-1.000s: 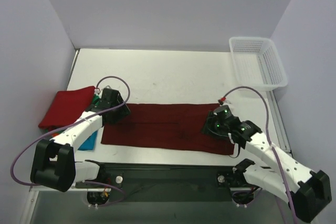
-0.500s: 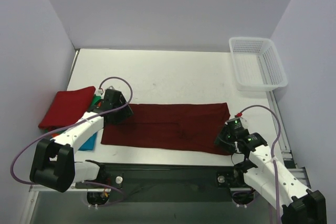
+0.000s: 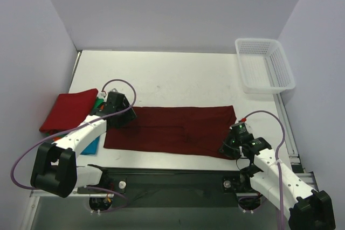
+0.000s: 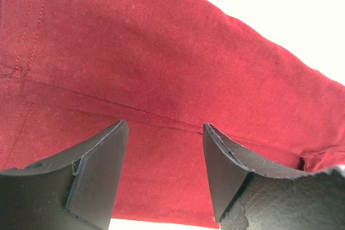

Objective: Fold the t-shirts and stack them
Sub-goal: Fold the other side of the tshirt into a rectangle, then rotate the tshirt 90 degrees

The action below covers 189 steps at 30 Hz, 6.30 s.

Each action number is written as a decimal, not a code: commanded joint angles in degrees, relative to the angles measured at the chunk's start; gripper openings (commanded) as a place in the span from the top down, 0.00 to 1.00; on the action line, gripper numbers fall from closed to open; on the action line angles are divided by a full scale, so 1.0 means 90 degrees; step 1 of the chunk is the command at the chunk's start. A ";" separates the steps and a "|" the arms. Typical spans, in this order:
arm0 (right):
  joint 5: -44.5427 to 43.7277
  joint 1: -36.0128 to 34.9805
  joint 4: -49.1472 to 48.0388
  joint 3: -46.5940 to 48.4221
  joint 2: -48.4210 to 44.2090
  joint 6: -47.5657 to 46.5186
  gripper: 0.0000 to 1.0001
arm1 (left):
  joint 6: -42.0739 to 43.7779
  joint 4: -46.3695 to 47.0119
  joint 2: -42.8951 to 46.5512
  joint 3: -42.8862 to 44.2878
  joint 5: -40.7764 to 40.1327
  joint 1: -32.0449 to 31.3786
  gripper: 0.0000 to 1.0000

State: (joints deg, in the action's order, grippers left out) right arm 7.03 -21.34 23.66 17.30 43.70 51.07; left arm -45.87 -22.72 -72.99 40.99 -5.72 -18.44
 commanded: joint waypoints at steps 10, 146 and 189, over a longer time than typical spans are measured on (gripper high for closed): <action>0.0186 0.0037 0.0115 0.0119 -0.0080 -0.0039 1.00 | -0.0021 0.0308 0.0044 -0.0053 0.0020 -0.0022 0.32; 0.0254 -0.0295 0.0017 0.7979 0.8766 -0.2403 0.55 | -0.1164 -0.0913 0.0200 0.0132 -0.0840 -0.5316 0.35; 0.0099 -0.0167 -0.0432 0.3261 0.3028 -0.1847 0.44 | -0.1348 0.0874 -0.0855 -0.0795 0.0481 -0.4591 0.39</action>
State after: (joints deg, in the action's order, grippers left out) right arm 11.25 -21.56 20.21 55.90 79.50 31.83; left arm -53.63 -14.09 -79.48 36.34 2.13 -57.14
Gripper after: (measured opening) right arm 0.563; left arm 0.613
